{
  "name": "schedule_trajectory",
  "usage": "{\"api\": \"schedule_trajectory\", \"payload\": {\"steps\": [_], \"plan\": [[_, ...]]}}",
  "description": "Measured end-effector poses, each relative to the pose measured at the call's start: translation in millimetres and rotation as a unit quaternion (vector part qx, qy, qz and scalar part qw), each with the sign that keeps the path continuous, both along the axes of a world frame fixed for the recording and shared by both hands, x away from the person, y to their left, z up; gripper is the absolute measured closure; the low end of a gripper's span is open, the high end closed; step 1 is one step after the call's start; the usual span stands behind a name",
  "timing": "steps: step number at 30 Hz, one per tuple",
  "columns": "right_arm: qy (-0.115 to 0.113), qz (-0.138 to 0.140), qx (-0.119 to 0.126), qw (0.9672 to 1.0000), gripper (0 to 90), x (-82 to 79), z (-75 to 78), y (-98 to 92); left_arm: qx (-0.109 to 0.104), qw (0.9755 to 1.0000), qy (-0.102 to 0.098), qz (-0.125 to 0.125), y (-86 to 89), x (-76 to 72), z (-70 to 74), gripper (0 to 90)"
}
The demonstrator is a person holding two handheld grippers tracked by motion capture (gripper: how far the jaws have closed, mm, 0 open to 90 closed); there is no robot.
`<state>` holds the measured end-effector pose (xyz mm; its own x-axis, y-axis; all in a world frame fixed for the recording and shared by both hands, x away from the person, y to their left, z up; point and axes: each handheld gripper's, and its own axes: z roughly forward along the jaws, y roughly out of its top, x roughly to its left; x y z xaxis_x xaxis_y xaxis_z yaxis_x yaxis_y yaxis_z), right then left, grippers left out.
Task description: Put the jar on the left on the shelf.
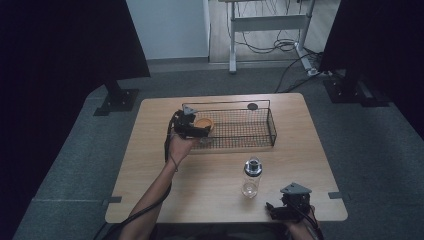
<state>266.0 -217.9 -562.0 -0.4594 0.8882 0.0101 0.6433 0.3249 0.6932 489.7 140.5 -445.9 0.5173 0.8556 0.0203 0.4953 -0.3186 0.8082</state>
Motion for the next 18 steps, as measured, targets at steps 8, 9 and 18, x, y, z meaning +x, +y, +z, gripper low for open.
{"api": "schedule_trajectory", "payload": {"steps": [8,9,18], "plan": [[0.000,0.000,0.000,1.0000,0.1,0.0,0.0,0.0,-0.006,0.9999,-0.004,-0.009,7.7,-9.8,2.0,3.7],[0.000,0.000,0.000,1.0000,0.1,0.0,0.0,0.1,-0.007,0.9999,-0.004,-0.011,8.5,-10.6,1.8,3.8],[0.000,0.000,0.000,1.0000,0.1,0.1,0.0,0.2,-0.009,0.9997,-0.007,-0.019,17.9,-20.0,-1.3,3.8]]}}
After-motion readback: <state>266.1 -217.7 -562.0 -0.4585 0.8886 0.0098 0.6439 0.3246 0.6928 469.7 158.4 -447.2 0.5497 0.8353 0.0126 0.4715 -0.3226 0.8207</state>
